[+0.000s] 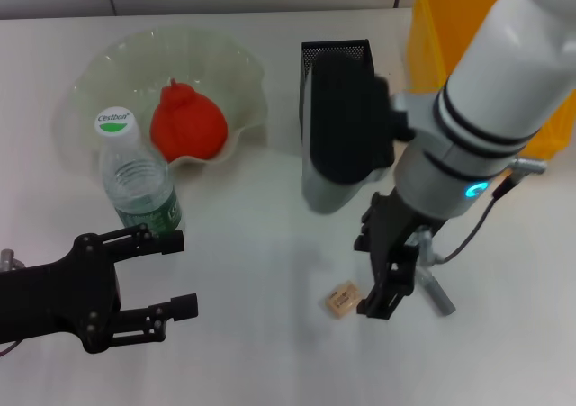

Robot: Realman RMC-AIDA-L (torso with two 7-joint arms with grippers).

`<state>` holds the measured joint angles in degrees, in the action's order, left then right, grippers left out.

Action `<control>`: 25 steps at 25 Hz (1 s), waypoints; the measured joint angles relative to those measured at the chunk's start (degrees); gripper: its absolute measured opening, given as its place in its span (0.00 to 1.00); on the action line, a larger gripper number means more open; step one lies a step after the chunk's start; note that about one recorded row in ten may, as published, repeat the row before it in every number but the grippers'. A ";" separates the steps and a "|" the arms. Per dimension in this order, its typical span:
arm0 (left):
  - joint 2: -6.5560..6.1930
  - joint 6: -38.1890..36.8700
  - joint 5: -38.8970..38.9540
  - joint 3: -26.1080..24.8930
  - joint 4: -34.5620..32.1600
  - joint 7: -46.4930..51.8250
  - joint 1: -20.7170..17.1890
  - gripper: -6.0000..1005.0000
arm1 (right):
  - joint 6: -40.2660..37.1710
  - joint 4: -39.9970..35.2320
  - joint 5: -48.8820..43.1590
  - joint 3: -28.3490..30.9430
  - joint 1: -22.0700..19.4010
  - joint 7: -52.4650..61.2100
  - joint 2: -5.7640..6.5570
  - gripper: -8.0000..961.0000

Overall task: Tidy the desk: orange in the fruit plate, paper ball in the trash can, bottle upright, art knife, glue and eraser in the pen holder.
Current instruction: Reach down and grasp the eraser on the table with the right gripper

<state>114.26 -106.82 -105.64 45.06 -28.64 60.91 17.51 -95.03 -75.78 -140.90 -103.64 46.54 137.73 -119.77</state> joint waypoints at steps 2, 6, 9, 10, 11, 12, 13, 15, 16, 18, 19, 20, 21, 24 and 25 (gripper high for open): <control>0.07 0.02 0.00 -0.02 0.07 0.00 0.12 0.78 | 1.77 0.40 0.13 -1.42 -0.28 0.16 -0.08 0.81; 0.24 0.03 0.00 -0.02 0.05 0.00 0.23 0.78 | 4.42 1.62 0.79 -3.96 -0.44 0.27 -0.14 0.75; 0.26 0.01 0.00 -0.02 0.10 0.00 0.25 0.78 | 6.20 2.35 0.84 -6.38 -0.41 0.54 -0.14 0.64; 0.27 -0.01 0.00 -0.02 0.12 0.00 0.25 0.78 | 6.67 2.46 0.83 -7.22 -0.37 0.68 -0.14 0.60; 0.26 -0.05 0.00 -0.02 0.12 0.00 0.28 0.78 | 7.09 2.52 0.84 -8.22 -0.27 0.83 -0.14 0.56; 0.28 -0.07 0.00 -0.02 0.15 0.00 0.34 0.78 | 7.51 2.62 0.84 -9.06 -0.18 0.89 -0.14 0.55; 0.32 -0.08 0.00 -0.01 0.19 0.00 0.42 0.78 | 8.34 2.71 0.81 -10.28 -0.04 0.91 -0.13 0.54; 0.37 -0.09 0.00 0.02 0.22 0.00 0.45 0.78 | 8.63 2.75 0.75 -10.64 -0.01 0.90 -0.13 0.52; 0.41 -0.10 0.00 0.08 0.24 0.00 0.48 0.78 | 8.93 2.78 0.65 -10.93 0.01 0.88 -0.12 0.52; 0.45 -0.15 0.00 0.23 0.26 0.00 0.50 0.78 | 9.24 2.81 0.52 -11.39 0.09 0.61 -0.11 0.50; 0.45 -0.15 0.00 0.23 0.26 0.00 0.50 0.78 | 9.24 2.81 0.52 -11.39 0.09 0.61 -0.11 0.49; 0.44 -0.18 0.00 0.26 0.26 0.02 0.50 0.78 | 9.30 2.82 0.47 -11.49 0.11 0.52 -0.11 0.48; 0.44 -0.19 0.00 0.30 0.26 0.02 0.51 0.78 | 9.38 2.83 0.42 -11.57 0.12 0.44 -0.11 0.47; 0.44 -0.18 0.00 0.42 0.26 0.03 0.50 0.78 | 9.73 2.83 0.34 -11.64 0.13 -0.19 -0.11 0.46; 0.44 -0.15 0.00 0.44 0.26 0.03 0.48 0.78 | 9.91 2.83 0.33 -11.72 0.13 -0.37 -0.11 0.46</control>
<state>114.70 -106.98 -105.64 45.50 -28.39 60.95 17.99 -85.12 -72.94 -140.57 -115.36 46.67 137.36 -119.88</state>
